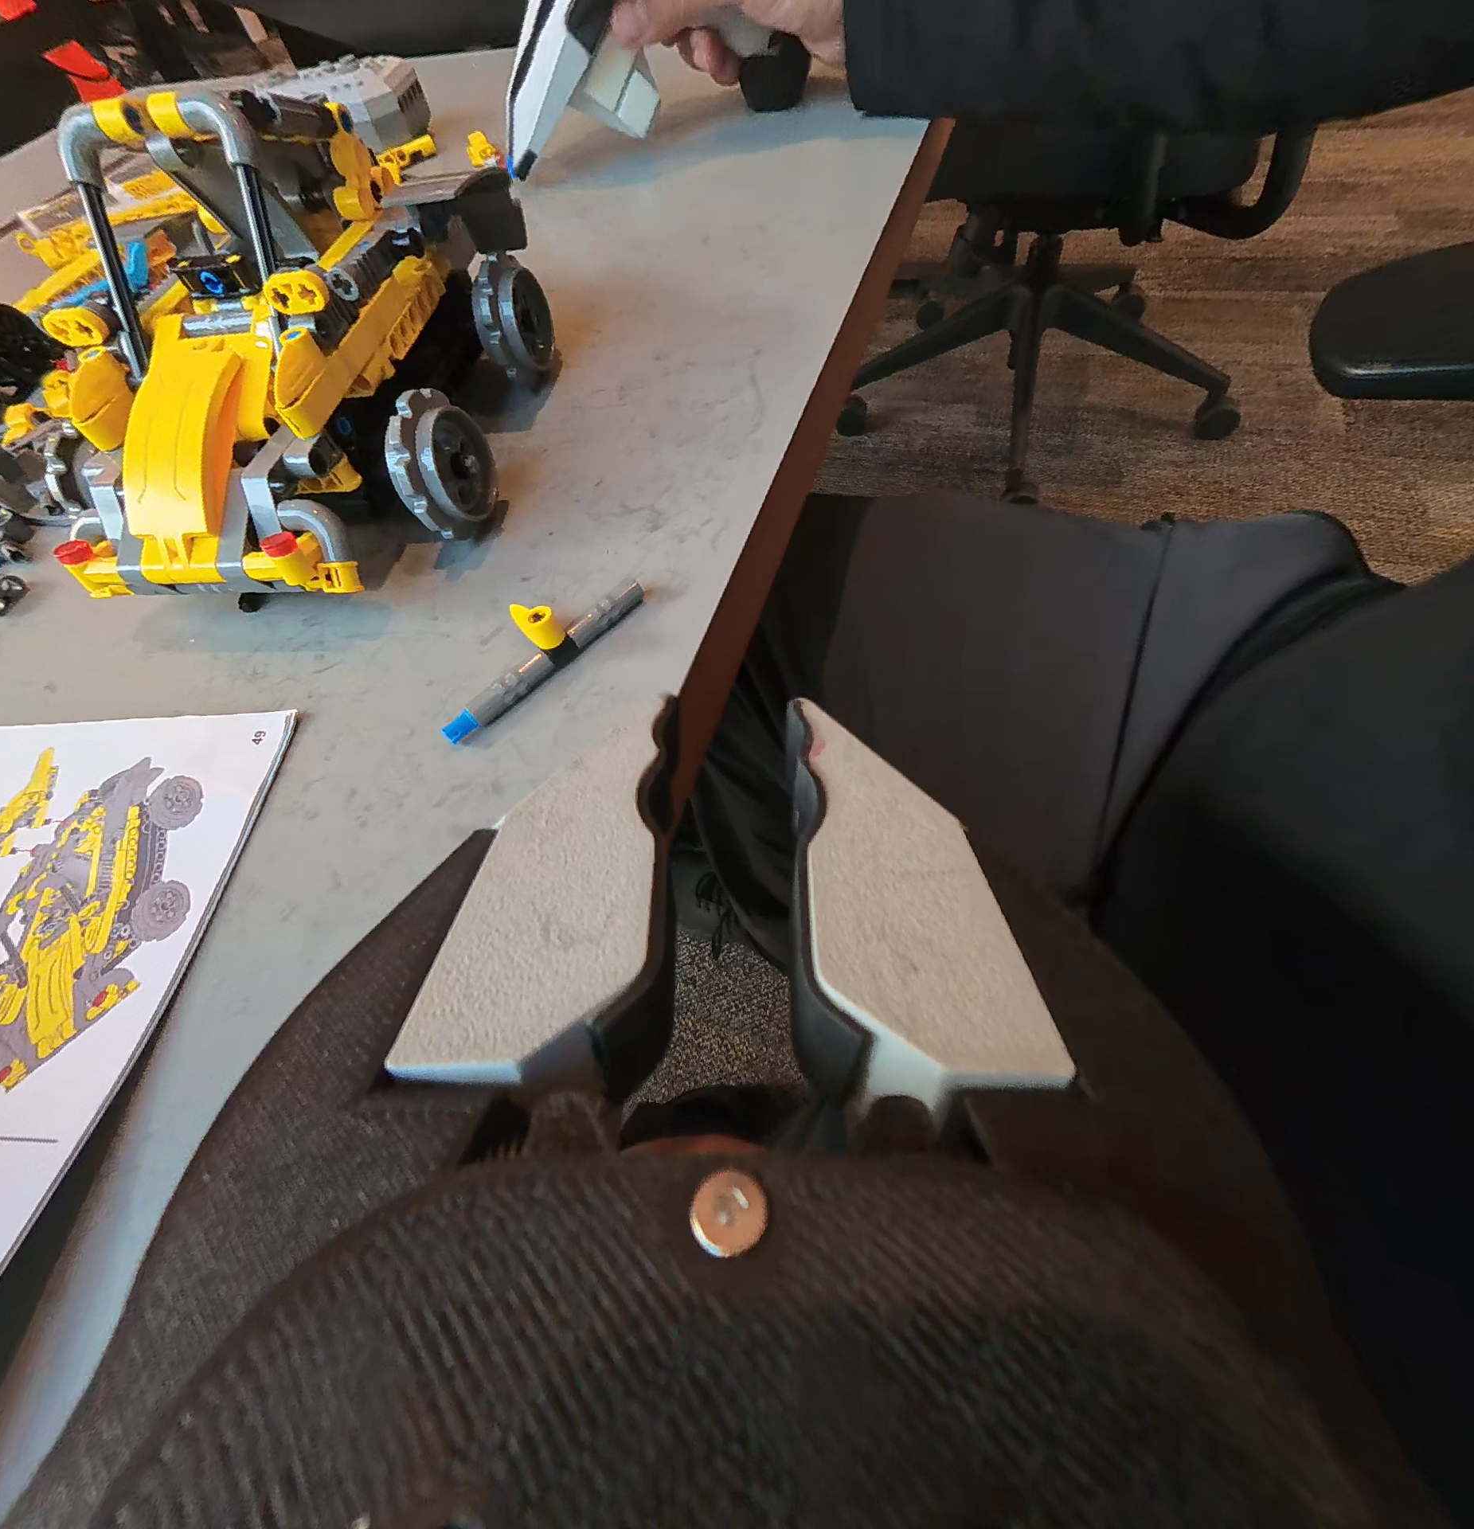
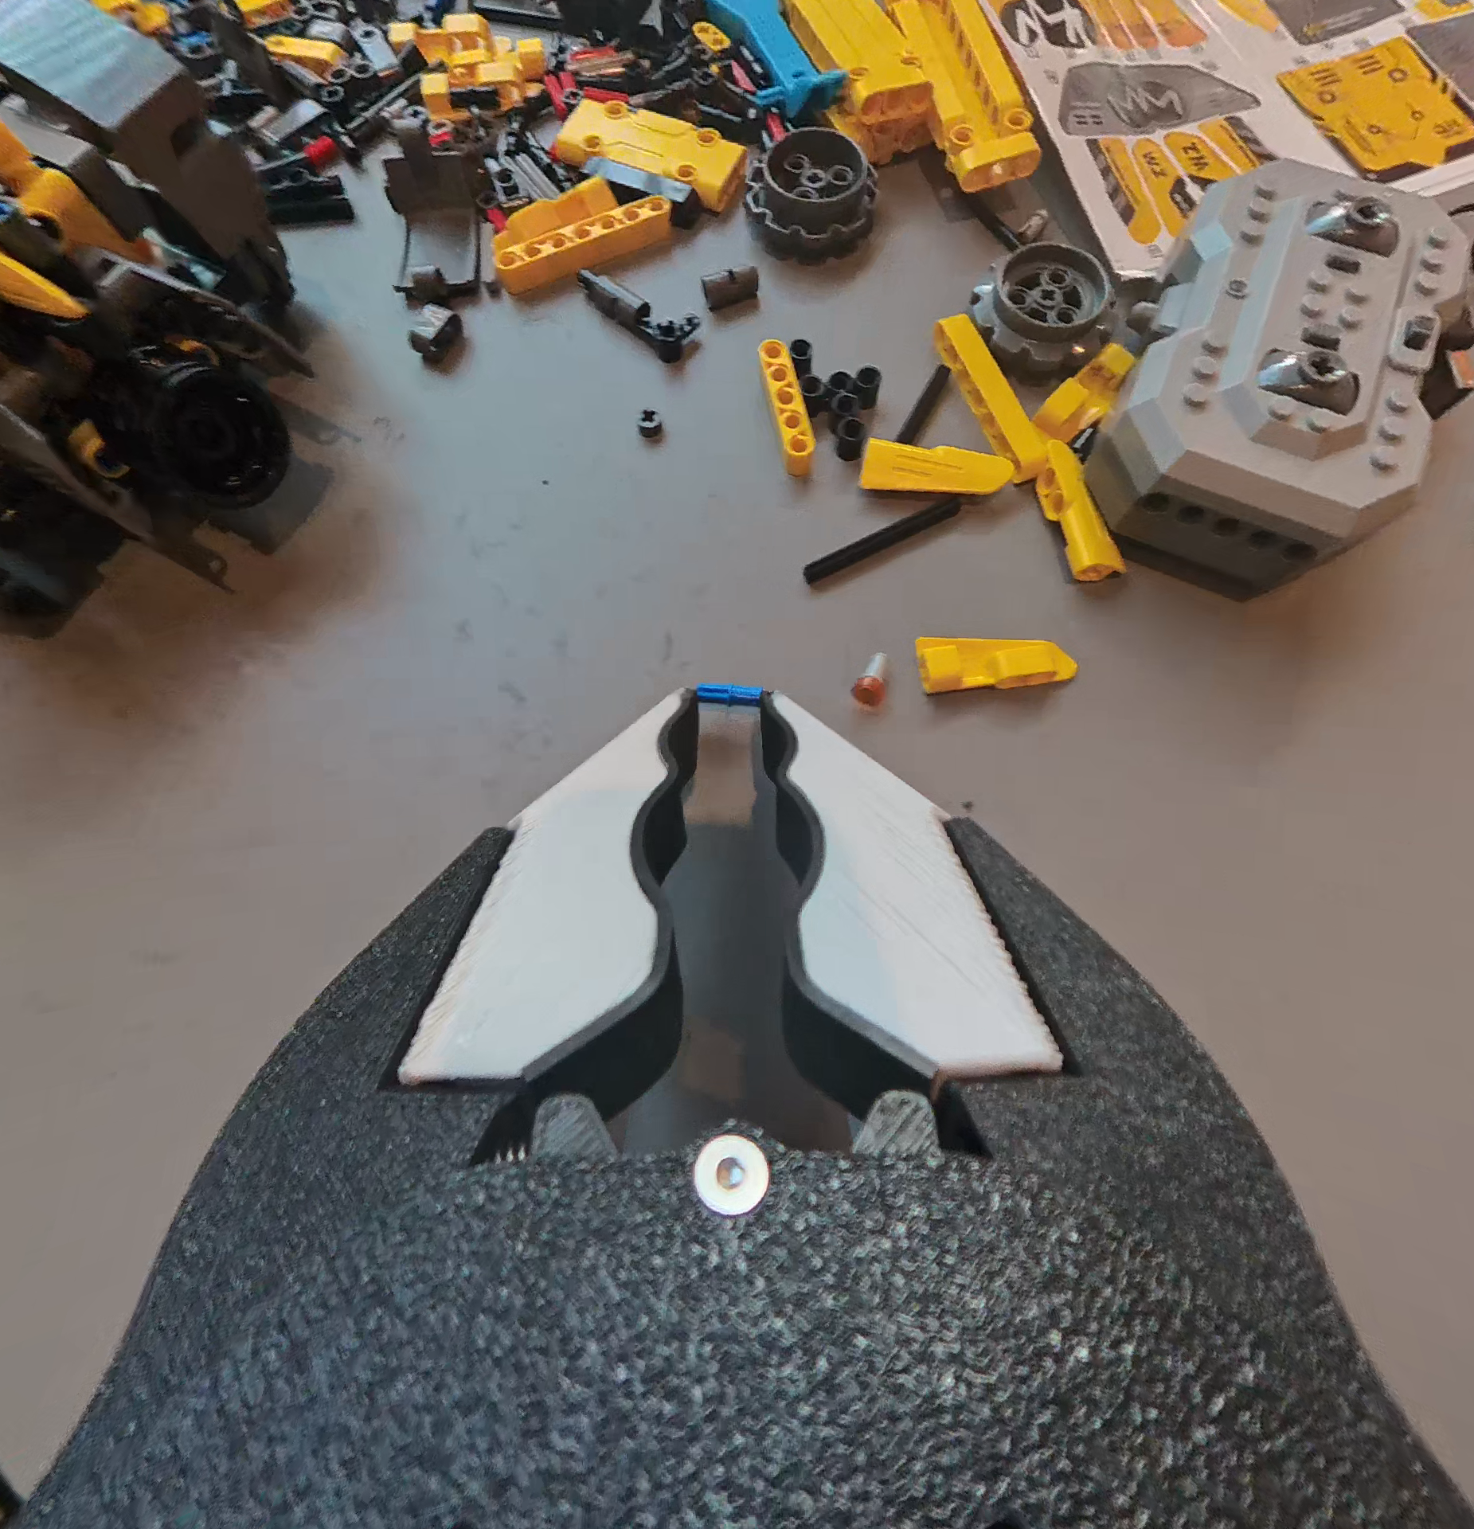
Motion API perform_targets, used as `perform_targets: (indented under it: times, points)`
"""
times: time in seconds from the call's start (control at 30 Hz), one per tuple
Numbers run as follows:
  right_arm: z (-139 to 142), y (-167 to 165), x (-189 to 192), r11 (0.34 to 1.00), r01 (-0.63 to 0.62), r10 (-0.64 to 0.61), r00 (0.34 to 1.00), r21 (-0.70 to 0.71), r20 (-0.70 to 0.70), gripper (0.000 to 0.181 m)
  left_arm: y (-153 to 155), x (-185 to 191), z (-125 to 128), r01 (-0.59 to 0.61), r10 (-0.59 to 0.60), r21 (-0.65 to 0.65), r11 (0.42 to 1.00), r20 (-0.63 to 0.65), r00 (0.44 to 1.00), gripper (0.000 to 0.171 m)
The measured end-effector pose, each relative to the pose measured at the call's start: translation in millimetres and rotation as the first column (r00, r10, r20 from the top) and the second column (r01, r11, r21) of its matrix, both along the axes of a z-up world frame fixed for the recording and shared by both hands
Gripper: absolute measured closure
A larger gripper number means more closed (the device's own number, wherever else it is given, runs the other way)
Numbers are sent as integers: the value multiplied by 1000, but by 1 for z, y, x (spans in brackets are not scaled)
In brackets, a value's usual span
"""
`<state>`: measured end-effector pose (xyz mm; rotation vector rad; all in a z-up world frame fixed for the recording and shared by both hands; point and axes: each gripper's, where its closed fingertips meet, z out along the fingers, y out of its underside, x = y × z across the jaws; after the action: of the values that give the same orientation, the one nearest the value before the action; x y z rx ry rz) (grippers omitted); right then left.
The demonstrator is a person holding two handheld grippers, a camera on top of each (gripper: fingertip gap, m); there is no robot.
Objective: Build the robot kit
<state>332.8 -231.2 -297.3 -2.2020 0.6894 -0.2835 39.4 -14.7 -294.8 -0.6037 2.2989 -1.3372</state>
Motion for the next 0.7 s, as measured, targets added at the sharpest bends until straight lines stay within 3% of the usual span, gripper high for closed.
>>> perform_targets:
  times: [0.5,0.7]
  points:
    - [13,99,-148,962,-258,260,966,90,-11,169,-2,-1,3,3,-4,14,1000,28,1000,151]
    - [7,130,-173,954,-296,298,954,52,-21,169,-2,-1,4,-3,2,20,1000,35,999,151]
